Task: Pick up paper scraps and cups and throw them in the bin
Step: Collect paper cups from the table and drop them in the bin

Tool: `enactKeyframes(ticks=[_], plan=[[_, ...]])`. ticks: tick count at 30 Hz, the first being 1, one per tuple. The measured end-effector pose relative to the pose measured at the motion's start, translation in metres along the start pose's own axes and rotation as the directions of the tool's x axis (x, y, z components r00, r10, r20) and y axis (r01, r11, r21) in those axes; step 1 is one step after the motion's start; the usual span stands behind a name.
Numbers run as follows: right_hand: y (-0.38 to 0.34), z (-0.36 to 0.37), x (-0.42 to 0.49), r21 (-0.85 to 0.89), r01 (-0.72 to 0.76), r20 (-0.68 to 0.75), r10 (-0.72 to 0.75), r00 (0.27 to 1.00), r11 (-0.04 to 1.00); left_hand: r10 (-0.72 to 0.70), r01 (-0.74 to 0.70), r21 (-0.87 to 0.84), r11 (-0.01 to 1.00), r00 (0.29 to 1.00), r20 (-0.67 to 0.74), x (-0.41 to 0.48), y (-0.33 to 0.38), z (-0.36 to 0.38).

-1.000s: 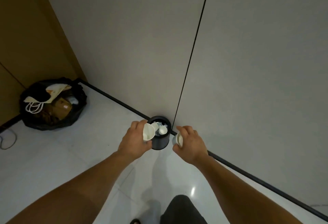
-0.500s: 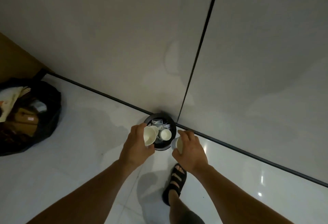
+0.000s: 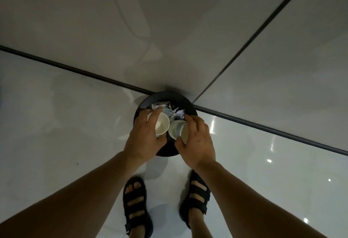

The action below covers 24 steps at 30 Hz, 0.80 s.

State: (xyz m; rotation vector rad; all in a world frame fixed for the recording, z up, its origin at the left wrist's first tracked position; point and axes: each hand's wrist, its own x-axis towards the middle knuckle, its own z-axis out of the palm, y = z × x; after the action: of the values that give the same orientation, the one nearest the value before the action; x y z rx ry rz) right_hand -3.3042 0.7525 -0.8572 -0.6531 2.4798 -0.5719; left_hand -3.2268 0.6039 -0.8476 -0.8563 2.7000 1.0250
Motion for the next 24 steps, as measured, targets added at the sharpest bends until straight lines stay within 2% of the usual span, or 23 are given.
enactKeyframes(ticks=[7,11,14,17,24], plan=[[0.012,0.052,0.017,0.019,0.010,-0.048,-0.009,0.999,1.000,0.135,-0.133,0.287,0.949,0.991,0.015,0.011,-0.042,0.029],[0.019,0.068,0.024,-0.113,0.092,0.006,-0.092,0.996,0.989,0.109,-0.161,0.437,0.885,0.984,0.143,0.012,-0.059,0.038],[0.023,0.070,0.022,-0.170,0.118,0.087,-0.105,0.991,0.978,0.059,-0.150,0.485,0.862,0.978,0.198,0.009,-0.061,0.043],[0.021,0.051,0.016,-0.160,0.082,0.122,-0.063,0.991,0.984,0.020,-0.111,0.482,0.869,0.982,0.190,0.007,-0.048,0.031],[-0.008,-0.061,-0.024,-0.076,-0.085,0.046,0.089,0.995,0.993,0.107,-0.129,0.445,0.886,0.991,0.075,0.007,0.049,-0.061]])
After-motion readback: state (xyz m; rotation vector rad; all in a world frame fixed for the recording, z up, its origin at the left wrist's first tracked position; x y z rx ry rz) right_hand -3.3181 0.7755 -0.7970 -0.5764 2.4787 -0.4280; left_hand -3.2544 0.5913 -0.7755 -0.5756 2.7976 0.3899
